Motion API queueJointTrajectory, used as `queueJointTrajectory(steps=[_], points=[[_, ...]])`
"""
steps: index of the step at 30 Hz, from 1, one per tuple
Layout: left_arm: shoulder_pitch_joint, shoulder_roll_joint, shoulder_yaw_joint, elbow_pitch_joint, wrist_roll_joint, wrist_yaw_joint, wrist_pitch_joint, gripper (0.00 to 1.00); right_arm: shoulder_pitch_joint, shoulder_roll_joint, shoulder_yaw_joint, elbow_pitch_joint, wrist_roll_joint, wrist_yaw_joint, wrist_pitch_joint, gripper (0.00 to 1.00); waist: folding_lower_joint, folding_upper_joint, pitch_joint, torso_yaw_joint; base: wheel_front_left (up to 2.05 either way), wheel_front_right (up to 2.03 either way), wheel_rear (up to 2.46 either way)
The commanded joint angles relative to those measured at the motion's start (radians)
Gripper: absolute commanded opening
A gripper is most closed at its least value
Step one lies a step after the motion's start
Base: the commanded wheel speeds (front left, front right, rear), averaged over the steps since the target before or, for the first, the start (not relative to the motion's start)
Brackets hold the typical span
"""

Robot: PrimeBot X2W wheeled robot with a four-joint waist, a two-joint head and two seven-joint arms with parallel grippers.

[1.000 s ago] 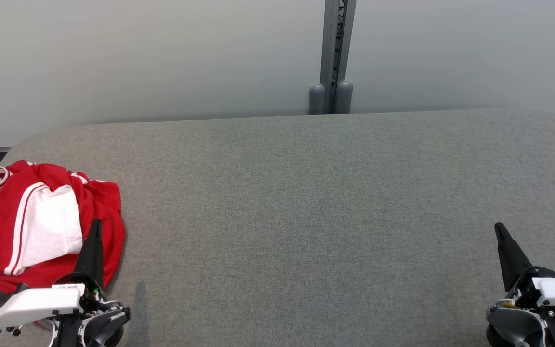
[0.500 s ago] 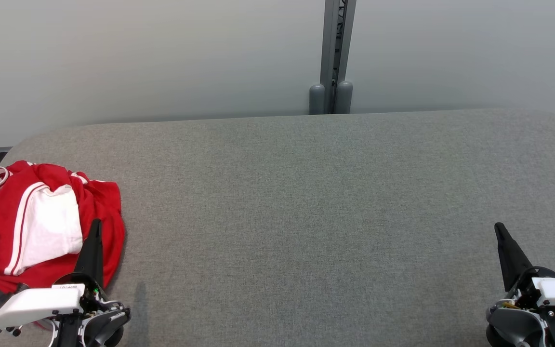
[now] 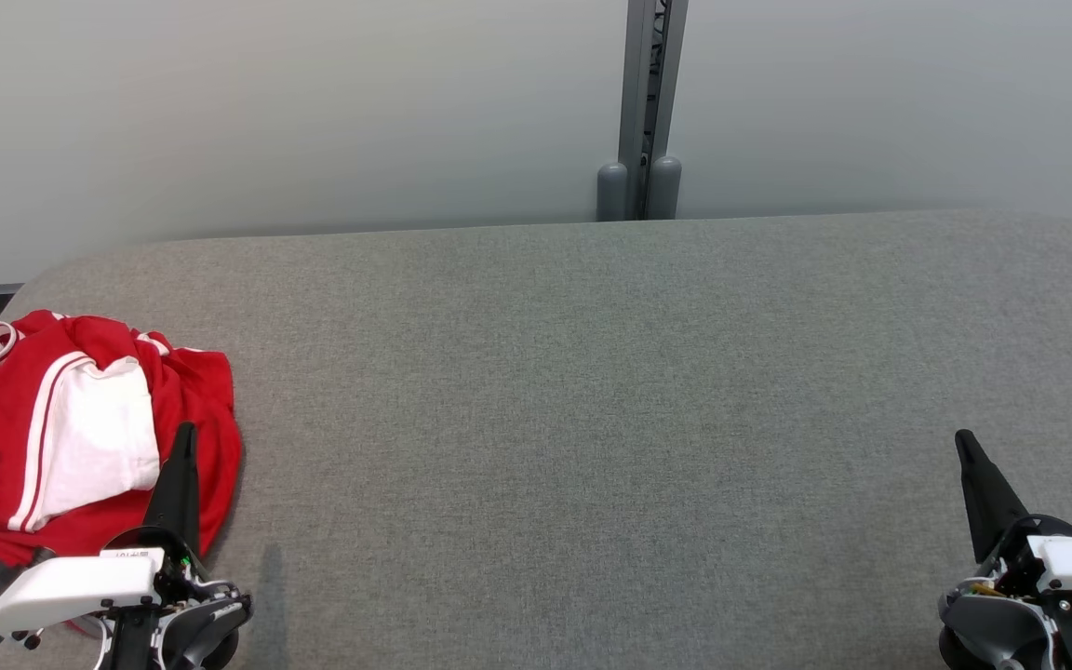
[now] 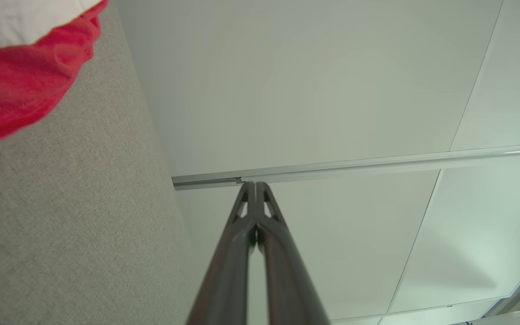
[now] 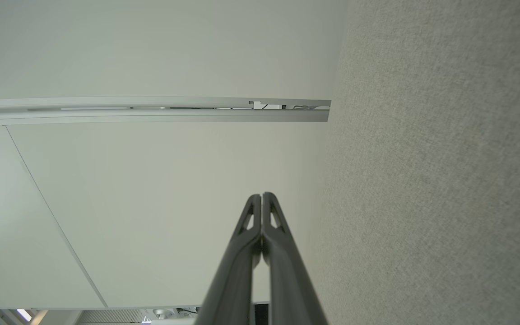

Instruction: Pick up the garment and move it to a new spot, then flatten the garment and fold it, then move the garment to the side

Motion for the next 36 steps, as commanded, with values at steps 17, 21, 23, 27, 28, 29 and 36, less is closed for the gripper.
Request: queueJointTrajectory(steps=[17,21,23,27,28,29,36], points=[[-0.013,0.003,0.002,0.0,-0.001,-0.004,0.002,0.0,-0.004,-0.004,0.0,0.002,0.002,0.001,0.001,0.0,0.0,0.0,0.0,0.0,0.0,0.0,0.0],[-0.013,0.003,0.002,0.0,-0.001,-0.004,0.002,0.0,-0.004,-0.004,0.0,0.002,0.002,0.001,0.001,0.0,0.0,0.0,0.0,0.0,0.0,0.0,0.0],[-0.013,0.003,0.002,0.0,-0.001,-0.004,0.002,0.0,-0.004,-0.004,0.0,0.002,0.002,0.001,0.001,0.0,0.0,0.0,0.0,0.0,0.0,0.0,0.0],[-0.013,0.003,0.002,0.0,-0.001,-0.004,0.002,0.0,-0.004,-0.004,0.0,0.002,0.002,0.001,0.001,0.0,0.0,0.0,0.0,0.0,0.0,0.0,0.0],[-0.013,0.003,0.002,0.0,-0.001,-0.004,0.002,0.0,-0.004,-0.004,0.0,0.002,0.002,0.001,0.001,0.0,0.0,0.0,0.0,0.0,0.0,0.0,0.0],[-0.013,0.003,0.002,0.0,-0.001,-0.004,0.002,0.0,-0.004,-0.004,0.0,0.002,0.002,0.001,0.001,0.0,0.0,0.0,0.0,0.0,0.0,0.0,0.0],[-0.013,0.003,0.002,0.0,-0.001,-0.004,0.002,0.0,-0.004,-0.004,0.0,0.002,0.002,0.001,0.001,0.0,0.0,0.0,0.0,0.0,0.0,0.0,0.0]])
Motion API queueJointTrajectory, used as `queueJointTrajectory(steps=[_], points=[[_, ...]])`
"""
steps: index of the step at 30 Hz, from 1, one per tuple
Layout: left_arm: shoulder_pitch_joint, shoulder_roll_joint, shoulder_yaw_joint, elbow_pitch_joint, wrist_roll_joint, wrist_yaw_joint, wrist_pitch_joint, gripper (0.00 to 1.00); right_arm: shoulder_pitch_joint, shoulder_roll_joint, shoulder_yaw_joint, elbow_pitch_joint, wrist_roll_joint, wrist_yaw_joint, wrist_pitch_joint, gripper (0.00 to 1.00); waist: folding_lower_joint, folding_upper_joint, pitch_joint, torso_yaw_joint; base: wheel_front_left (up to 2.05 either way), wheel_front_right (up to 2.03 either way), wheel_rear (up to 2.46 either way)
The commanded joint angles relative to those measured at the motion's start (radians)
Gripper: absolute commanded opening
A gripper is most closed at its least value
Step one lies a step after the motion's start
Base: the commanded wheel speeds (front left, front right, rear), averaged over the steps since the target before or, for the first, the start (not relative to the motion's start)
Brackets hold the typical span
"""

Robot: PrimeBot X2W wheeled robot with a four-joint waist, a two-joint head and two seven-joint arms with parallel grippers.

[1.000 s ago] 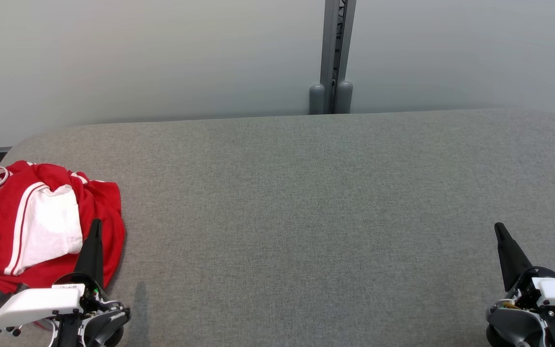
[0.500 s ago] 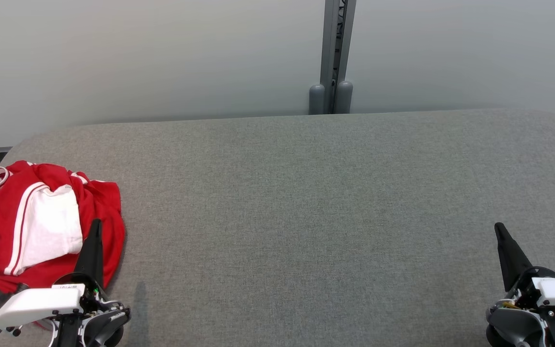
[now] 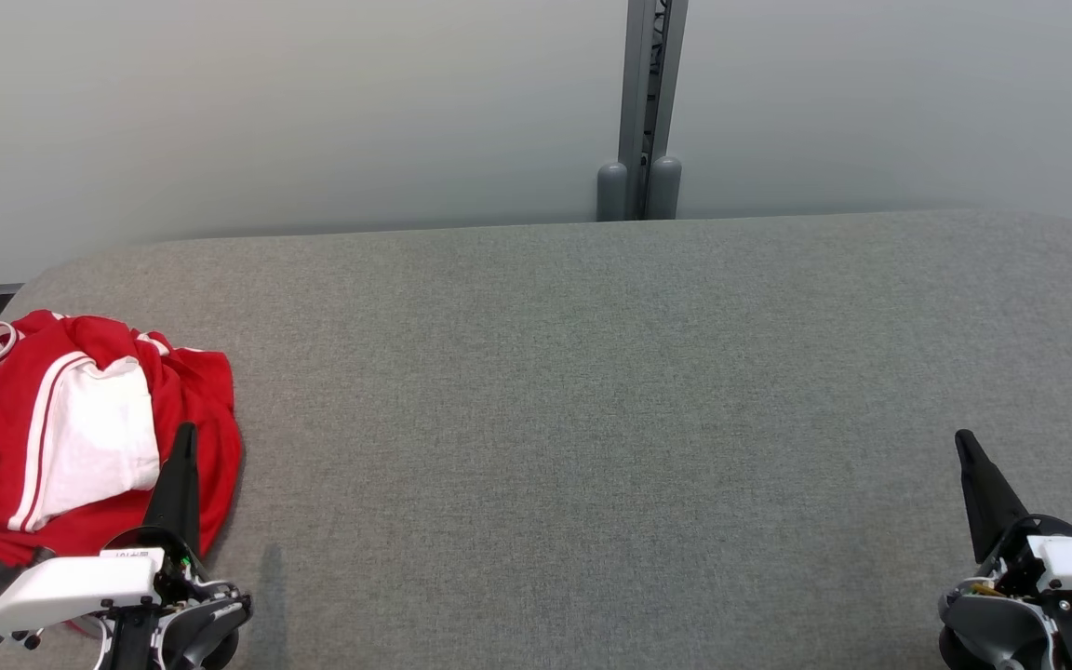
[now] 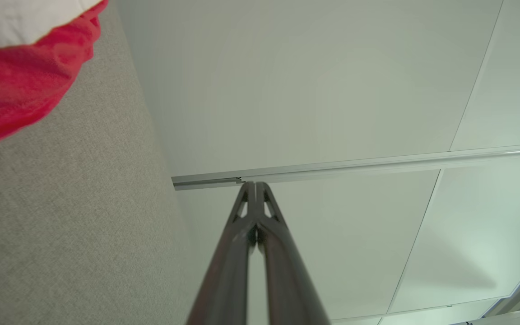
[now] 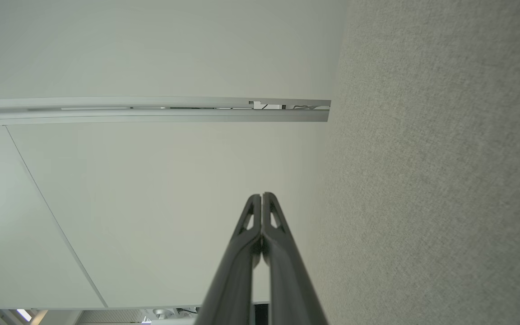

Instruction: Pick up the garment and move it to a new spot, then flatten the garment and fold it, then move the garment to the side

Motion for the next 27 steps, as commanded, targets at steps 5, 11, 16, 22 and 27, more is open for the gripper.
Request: queueJointTrajectory(steps=[5,11,16,22,27], points=[[-0.013,0.003,0.002,0.0,-0.001,-0.004,0.003,0.0,-0.004,-0.004,0.0,0.002,0.002,0.001,0.001,0.0,0.0,0.0,0.0,0.0,0.0,0.0,0.0],[-0.013,0.003,0.002,0.0,-0.001,-0.004,0.003,0.0,-0.004,-0.004,0.0,0.002,0.002,0.001,0.001,0.0,0.0,0.0,0.0,0.0,0.0,0.0,0.0],[-0.013,0.003,0.002,0.0,-0.001,-0.004,0.003,0.0,-0.004,-0.004,0.0,0.002,0.002,0.001,0.001,0.0,0.0,0.0,0.0,0.0,0.0,0.0,0.0],[-0.013,0.003,0.002,0.0,-0.001,-0.004,0.003,0.0,-0.004,-0.004,0.0,0.002,0.002,0.001,0.001,0.0,0.0,0.0,0.0,0.0,0.0,0.0,0.0],[-0.013,0.003,0.002,0.0,-0.001,-0.004,0.003,0.0,-0.004,-0.004,0.0,0.002,0.002,0.001,0.001,0.0,0.0,0.0,0.0,0.0,0.0,0.0,0.0]])
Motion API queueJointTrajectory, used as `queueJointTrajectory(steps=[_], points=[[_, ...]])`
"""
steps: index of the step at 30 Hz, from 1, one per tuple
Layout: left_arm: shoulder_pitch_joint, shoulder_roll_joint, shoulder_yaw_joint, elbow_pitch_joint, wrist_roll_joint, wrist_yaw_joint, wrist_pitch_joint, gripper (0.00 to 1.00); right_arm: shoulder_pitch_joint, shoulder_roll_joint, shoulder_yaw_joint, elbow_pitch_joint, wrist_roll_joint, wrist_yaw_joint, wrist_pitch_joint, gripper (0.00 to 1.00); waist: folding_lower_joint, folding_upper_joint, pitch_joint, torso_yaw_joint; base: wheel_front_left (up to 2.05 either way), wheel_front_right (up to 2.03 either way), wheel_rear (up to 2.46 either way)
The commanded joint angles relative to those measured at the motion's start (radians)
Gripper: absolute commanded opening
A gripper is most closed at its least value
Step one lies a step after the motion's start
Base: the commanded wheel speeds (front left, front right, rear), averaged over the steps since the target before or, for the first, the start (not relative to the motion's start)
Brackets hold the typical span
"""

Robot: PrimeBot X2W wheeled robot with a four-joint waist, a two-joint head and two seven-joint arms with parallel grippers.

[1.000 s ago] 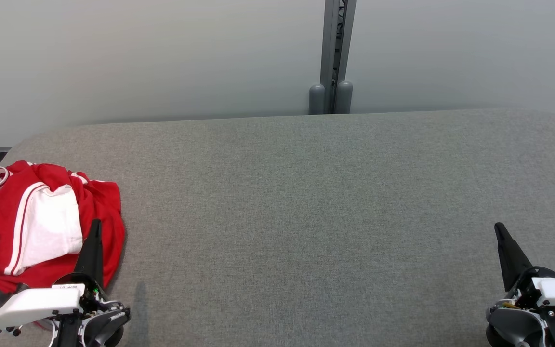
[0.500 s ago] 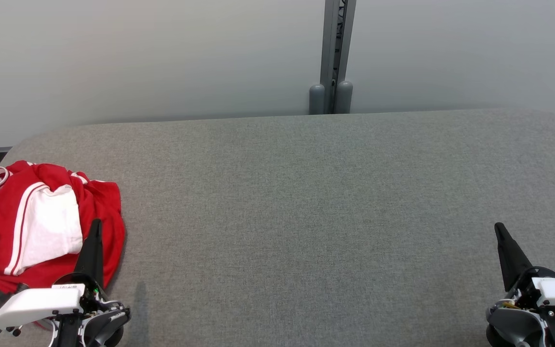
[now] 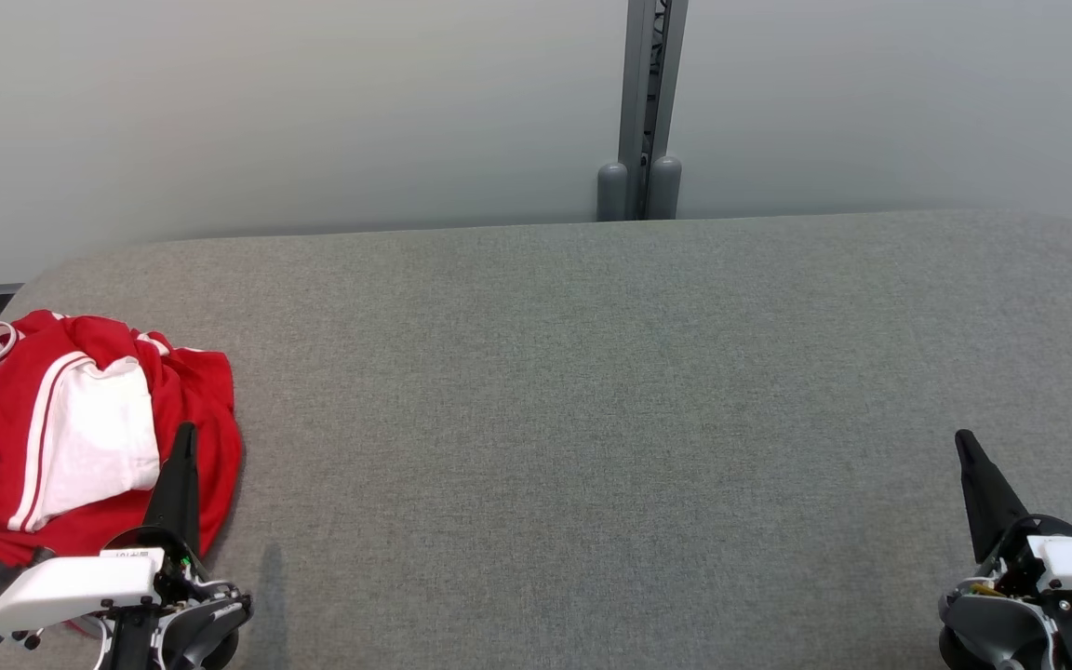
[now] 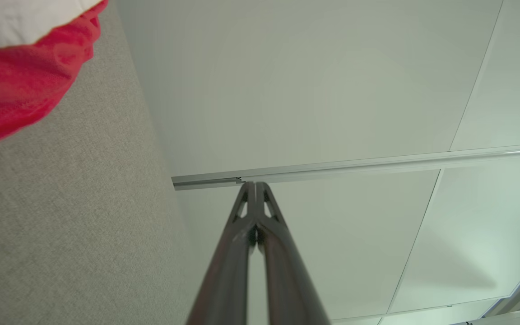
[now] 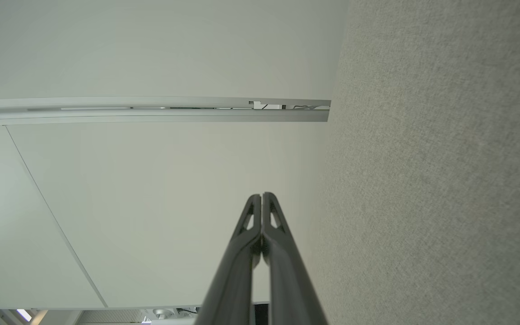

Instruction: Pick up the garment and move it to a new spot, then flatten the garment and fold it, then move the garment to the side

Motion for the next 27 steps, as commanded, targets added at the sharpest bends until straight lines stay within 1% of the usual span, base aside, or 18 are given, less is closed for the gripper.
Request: queueJointTrajectory(steps=[1,18,19,23,27], points=[[-0.013,0.003,0.002,0.0,-0.001,-0.004,0.002,0.0,-0.004,-0.004,0.0,0.002,0.002,0.001,0.001,0.0,0.0,0.0,0.0,0.0,0.0,0.0,0.0],[-0.014,0.003,0.002,0.0,-0.001,-0.004,0.003,0.0,-0.004,-0.004,0.0,0.002,0.002,0.001,0.001,0.0,0.0,0.0,0.0,0.0,0.0,0.0,0.0],[0.0,0.0,0.0,0.0,0.0,0.0,0.0,1.0,0.0,0.0,0.0,0.0,0.0,0.0,0.0,1.0,0.0,0.0,0.0,0.0,0.0,0.0,0.0],[0.027,-0.008,-0.006,0.024,-0.001,0.001,-0.004,1.0,0.022,0.011,0.003,0.02,0.001,-0.001,-0.003,1.0,0.0,0.0,0.0,0.0,0.0,0.0,0.0],[0.024,-0.007,-0.026,0.014,-0.006,0.002,-0.025,1.0,0.024,0.01,0.016,0.0,0.005,-0.001,-0.024,1.0,0.0,0.0,0.0,0.001,0.0,0.0,0.0]])
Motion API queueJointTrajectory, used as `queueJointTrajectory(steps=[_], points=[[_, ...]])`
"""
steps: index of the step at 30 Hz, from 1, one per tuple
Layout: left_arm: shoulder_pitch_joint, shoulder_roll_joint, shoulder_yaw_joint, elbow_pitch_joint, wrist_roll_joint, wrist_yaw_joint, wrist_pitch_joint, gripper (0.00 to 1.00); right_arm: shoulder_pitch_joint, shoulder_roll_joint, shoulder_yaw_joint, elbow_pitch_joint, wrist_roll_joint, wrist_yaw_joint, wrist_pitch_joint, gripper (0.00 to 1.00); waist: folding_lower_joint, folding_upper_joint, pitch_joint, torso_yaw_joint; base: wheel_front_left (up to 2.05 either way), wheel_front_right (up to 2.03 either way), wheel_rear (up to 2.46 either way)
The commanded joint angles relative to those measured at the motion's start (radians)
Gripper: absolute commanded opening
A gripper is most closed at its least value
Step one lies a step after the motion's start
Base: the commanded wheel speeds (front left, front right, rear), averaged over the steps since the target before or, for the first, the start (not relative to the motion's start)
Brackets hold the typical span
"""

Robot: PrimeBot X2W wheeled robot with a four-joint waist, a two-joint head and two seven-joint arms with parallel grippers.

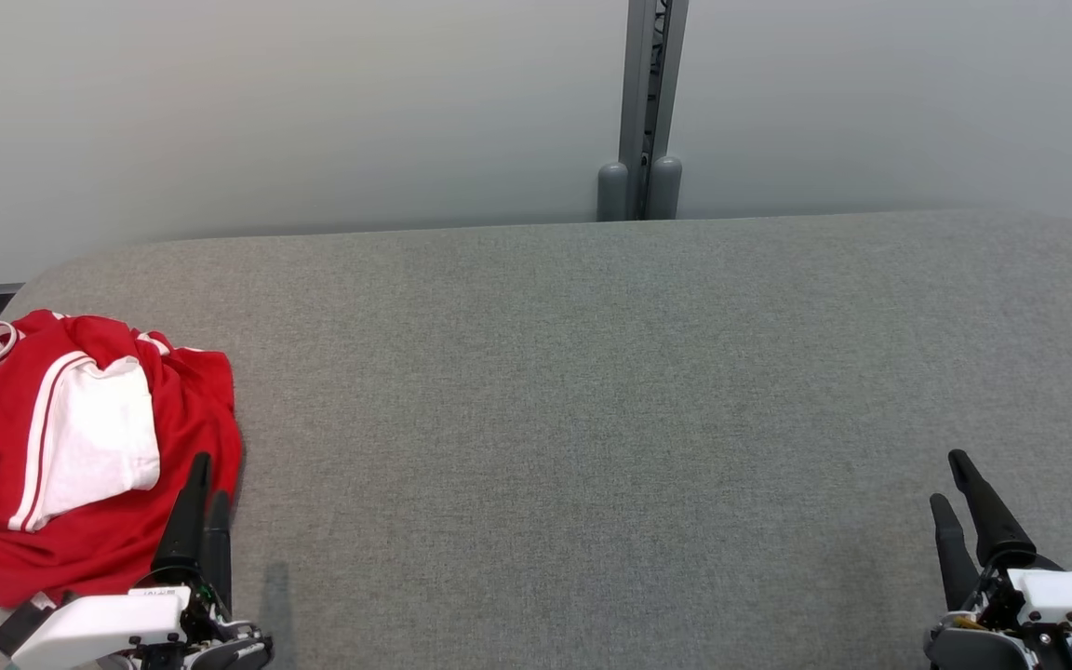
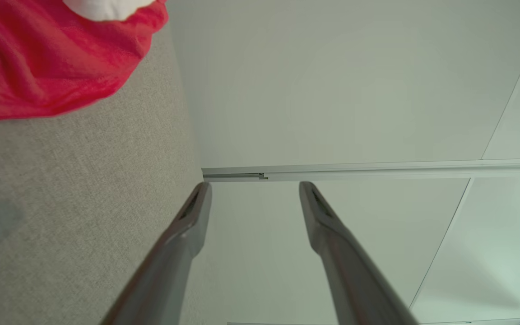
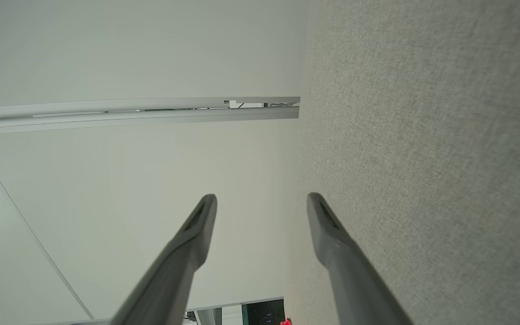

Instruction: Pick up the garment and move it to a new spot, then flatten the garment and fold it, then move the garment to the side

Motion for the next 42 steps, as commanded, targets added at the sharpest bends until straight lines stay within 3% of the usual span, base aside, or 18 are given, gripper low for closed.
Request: queueJointTrajectory(steps=[1,9,21,34,42], points=[[-0.03,0.008,-0.011,-0.024,-0.004,0.002,-0.011,1.0,-0.02,-0.008,0.007,-0.029,0.006,0.002,-0.014,1.0,0.0,0.0,0.0,0.0,0.0,0.0,0.0],[-0.037,0.01,-0.047,-0.047,0.02,0.004,-0.05,1.0,-0.019,-0.01,0.036,-0.08,-0.011,0.002,-0.054,1.0,0.0,0.0,0.001,0.002,0.0,0.0,0.0],[-0.041,0.012,-0.073,-0.084,0.147,0.013,-0.098,1.0,-0.013,-0.012,0.056,-0.143,-0.102,0.003,-0.102,1.0,0.0,0.0,0.002,0.005,0.0,0.0,0.0],[-0.035,0.013,-0.1,-0.119,0.399,0.046,-0.148,1.0,-0.009,-0.021,0.098,-0.183,-0.356,0.003,-0.151,1.0,0.0,0.0,0.004,0.006,0.0,0.0,0.0],[-0.033,0.014,-0.132,-0.125,0.643,0.079,-0.179,1.0,-0.008,-0.03,0.114,-0.199,-0.574,0.003,-0.183,1.0,0.0,0.0,0.007,0.009,0.0,0.0,0.0]])
